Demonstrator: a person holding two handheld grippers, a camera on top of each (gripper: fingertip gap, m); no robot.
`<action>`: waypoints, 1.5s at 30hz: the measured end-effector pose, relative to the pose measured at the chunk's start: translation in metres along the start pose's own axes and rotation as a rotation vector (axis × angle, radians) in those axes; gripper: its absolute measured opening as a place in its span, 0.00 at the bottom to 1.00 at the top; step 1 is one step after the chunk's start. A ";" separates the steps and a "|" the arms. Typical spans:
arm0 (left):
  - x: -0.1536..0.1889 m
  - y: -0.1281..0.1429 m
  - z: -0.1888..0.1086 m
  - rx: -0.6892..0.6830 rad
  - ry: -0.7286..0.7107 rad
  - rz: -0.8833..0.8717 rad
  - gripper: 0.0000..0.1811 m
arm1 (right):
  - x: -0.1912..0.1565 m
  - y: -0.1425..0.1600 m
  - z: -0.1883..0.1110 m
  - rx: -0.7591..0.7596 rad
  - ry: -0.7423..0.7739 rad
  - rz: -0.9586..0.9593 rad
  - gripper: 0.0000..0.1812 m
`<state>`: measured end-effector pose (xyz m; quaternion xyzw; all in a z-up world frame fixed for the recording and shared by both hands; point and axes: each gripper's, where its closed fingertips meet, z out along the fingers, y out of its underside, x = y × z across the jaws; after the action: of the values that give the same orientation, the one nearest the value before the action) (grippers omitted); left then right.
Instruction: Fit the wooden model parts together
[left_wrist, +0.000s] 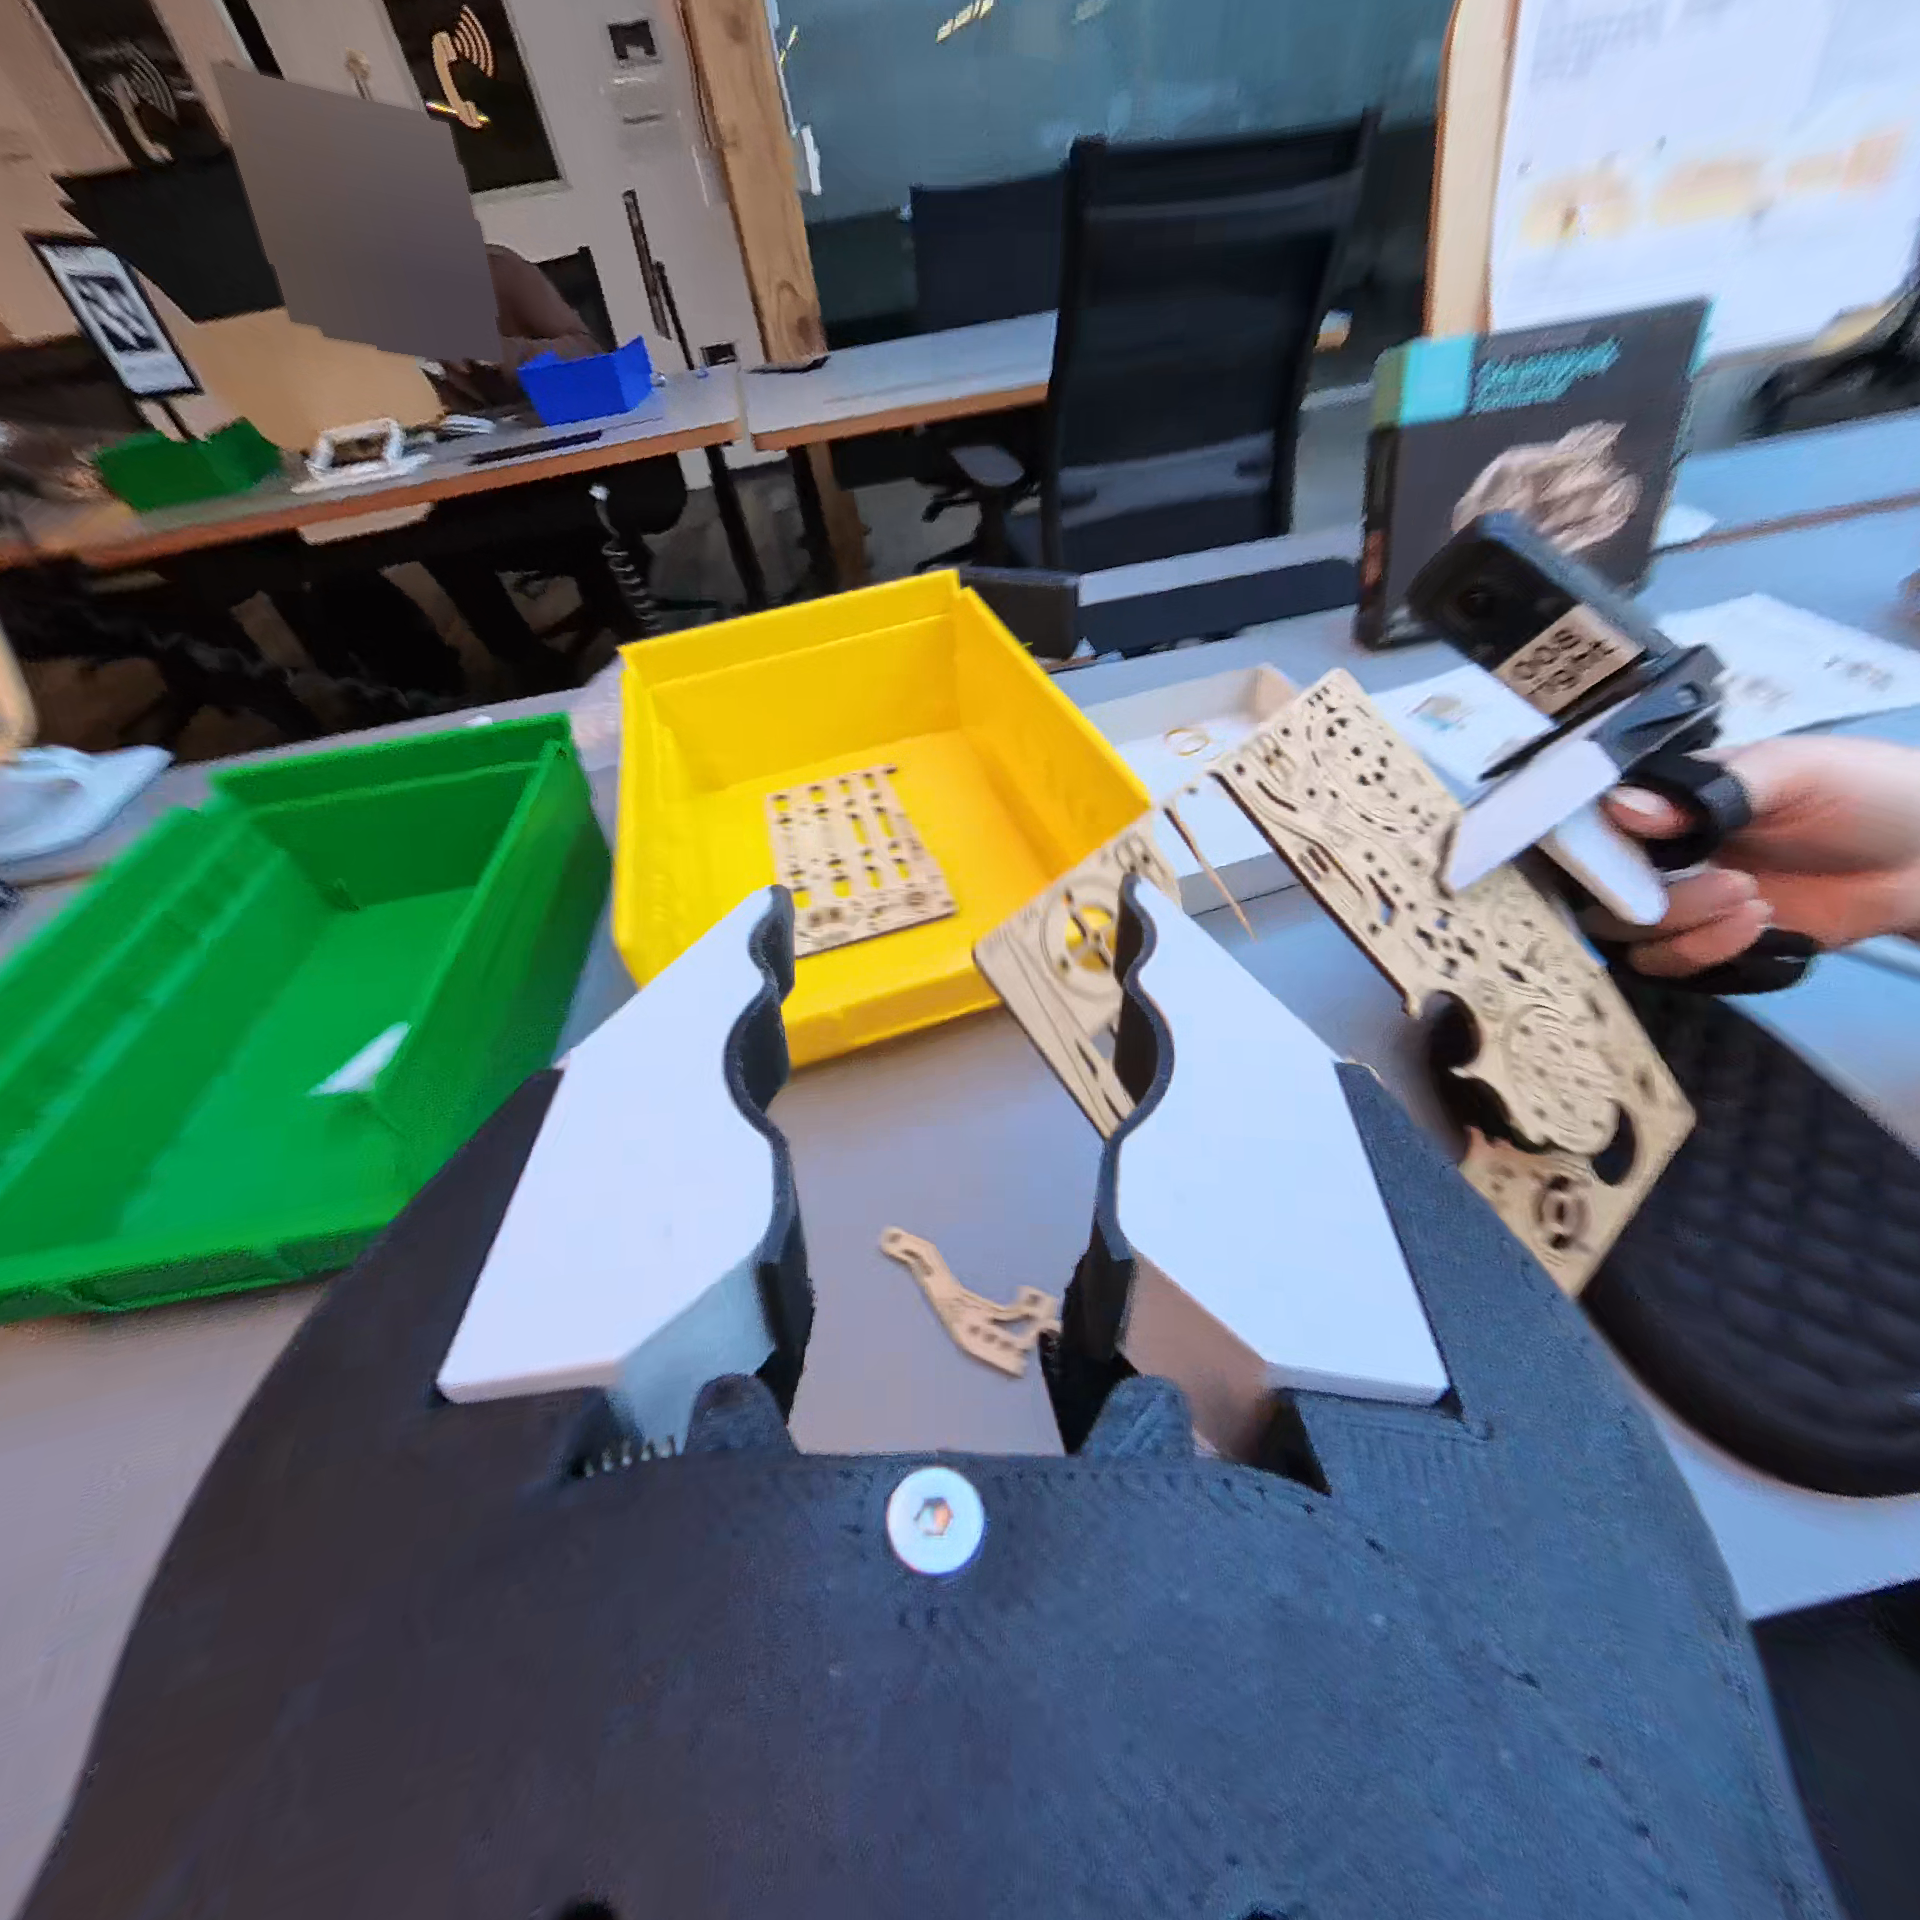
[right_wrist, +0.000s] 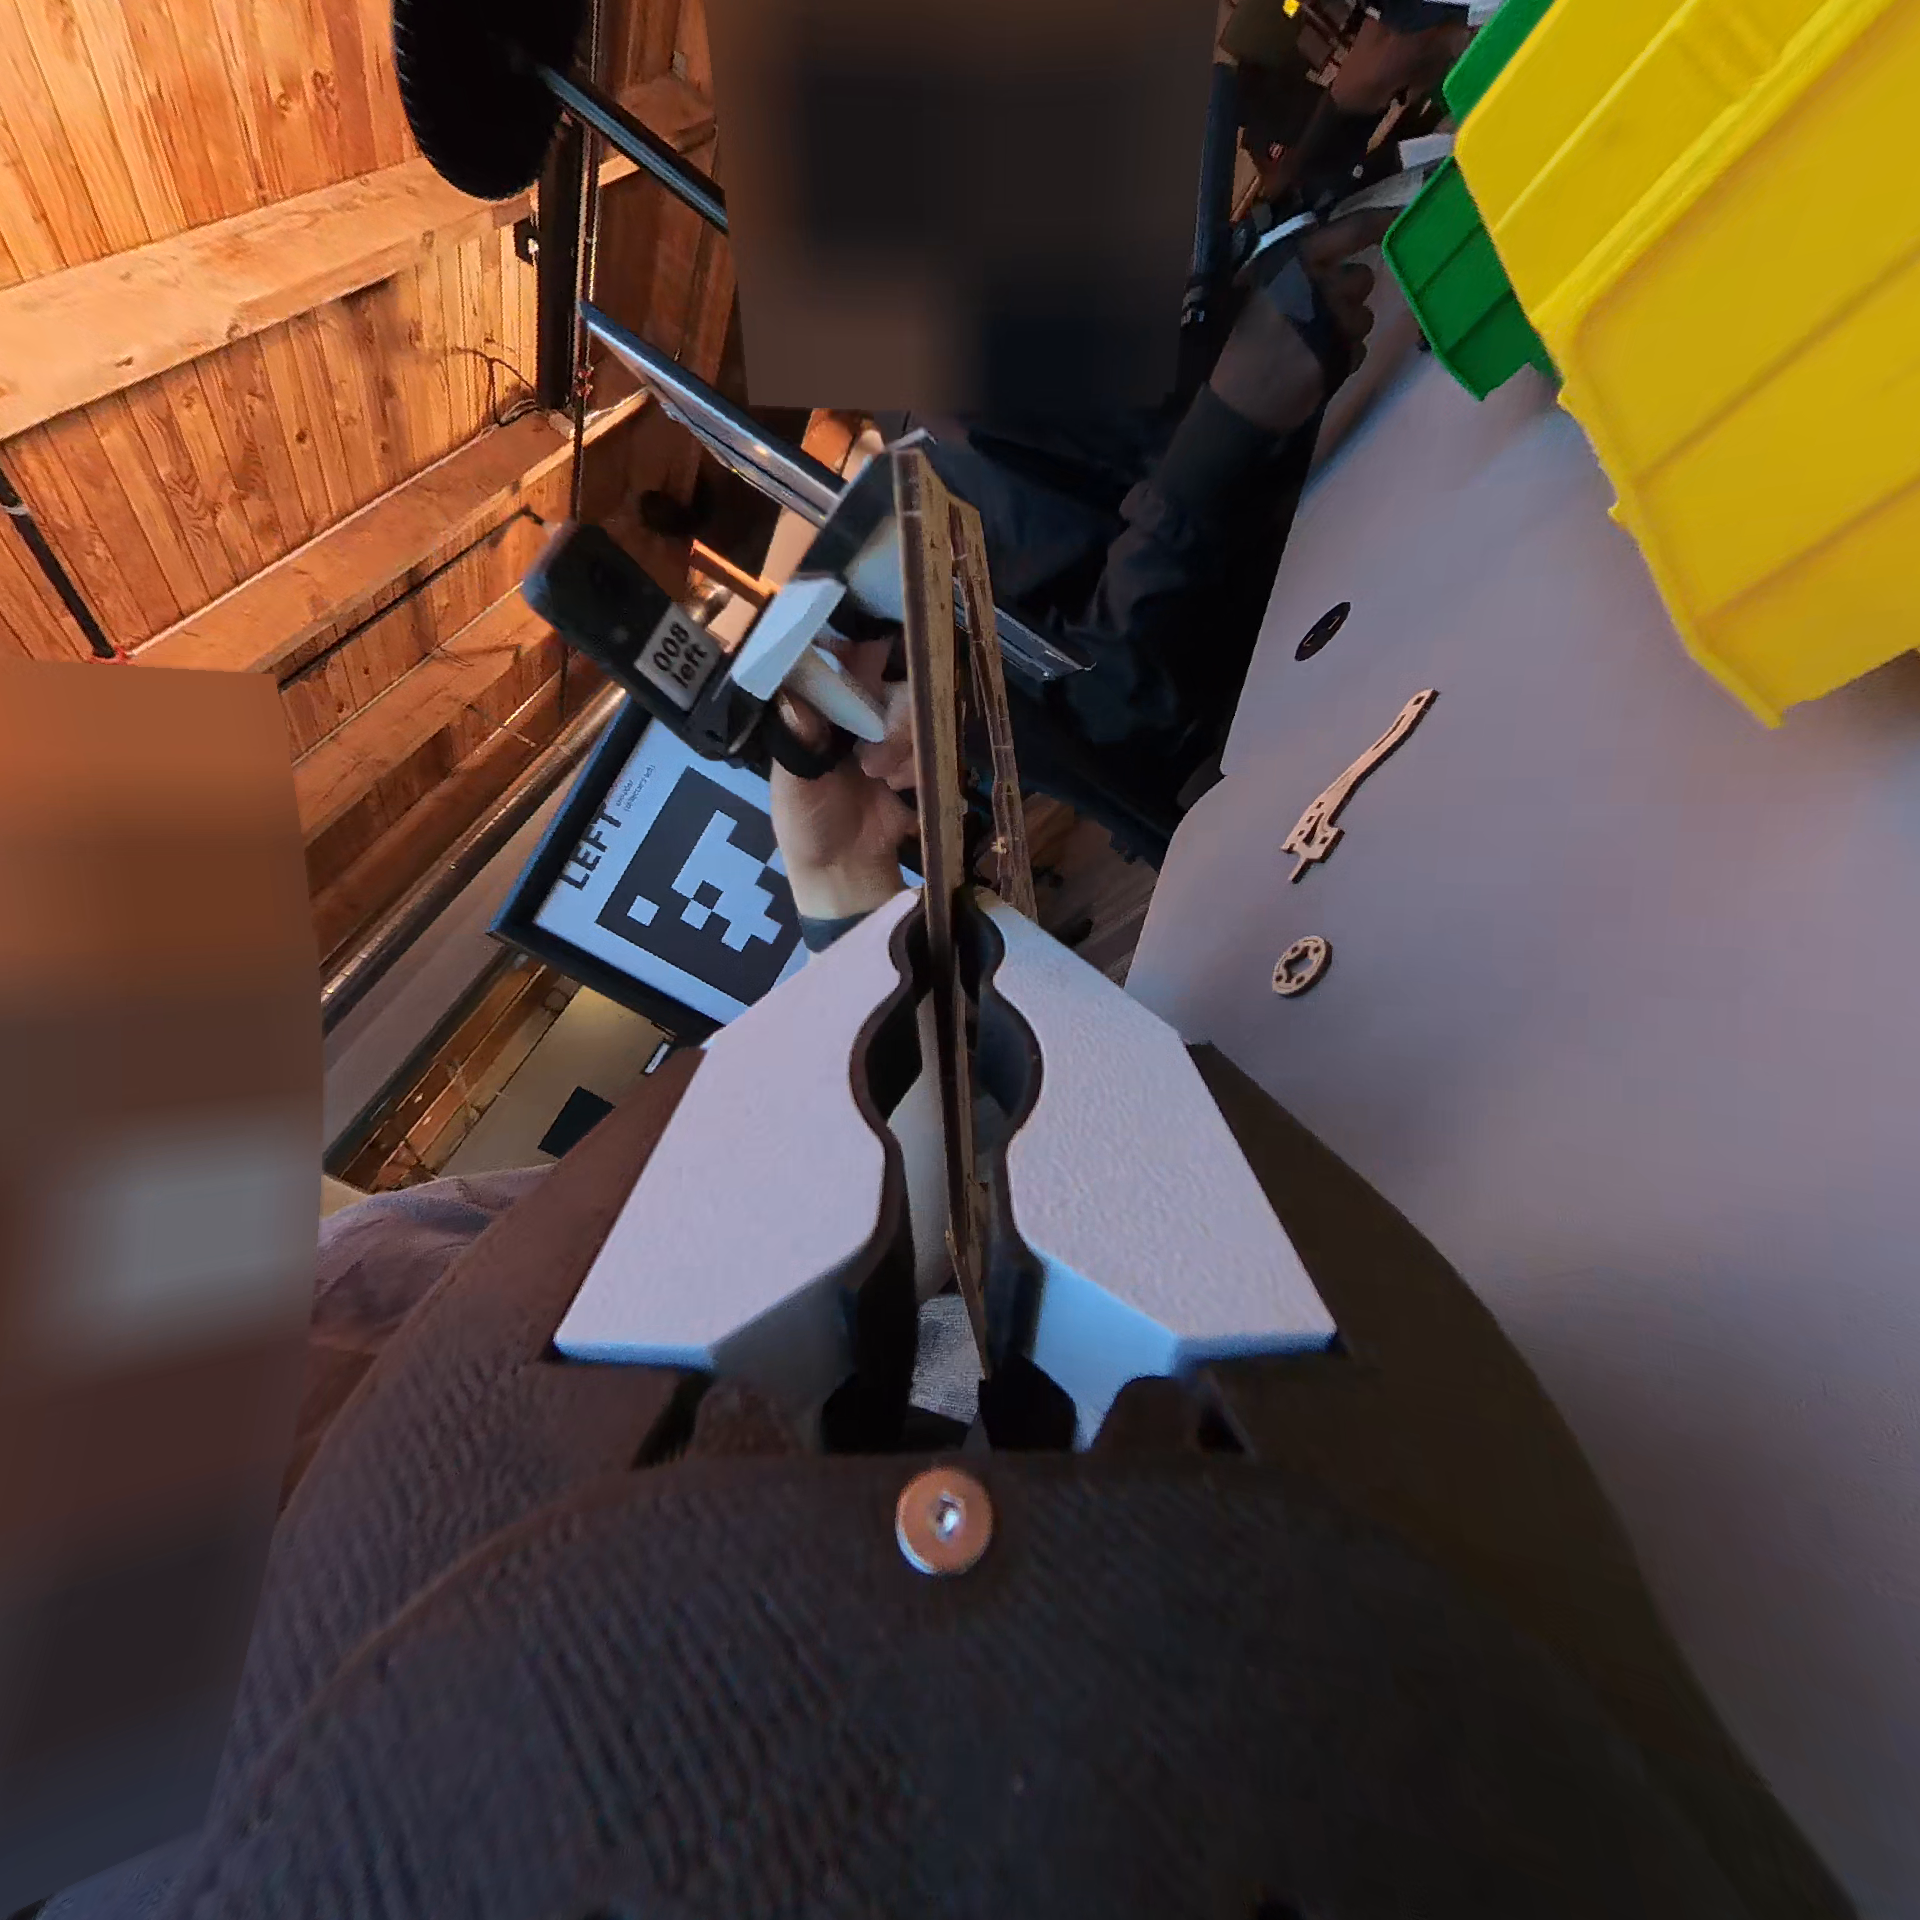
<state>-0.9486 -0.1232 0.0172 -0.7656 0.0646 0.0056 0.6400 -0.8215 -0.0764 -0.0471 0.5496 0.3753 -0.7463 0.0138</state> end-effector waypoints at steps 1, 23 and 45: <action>0.005 0.006 -0.004 0.020 0.032 -0.054 0.34 | -0.004 -0.002 -0.007 0.011 0.009 -0.017 0.01; 0.042 0.164 0.044 -0.471 -0.039 0.241 0.29 | -0.109 -0.061 -0.146 0.350 0.130 -0.313 0.00; -0.026 0.171 0.029 -0.504 -0.274 0.050 0.27 | -0.088 -0.057 -0.132 0.334 0.101 -0.229 0.01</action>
<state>-0.9902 -0.1215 -0.1529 -0.8908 -0.0073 0.1407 0.4320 -0.7045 0.0060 0.0418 0.5345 0.3067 -0.7664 -0.1813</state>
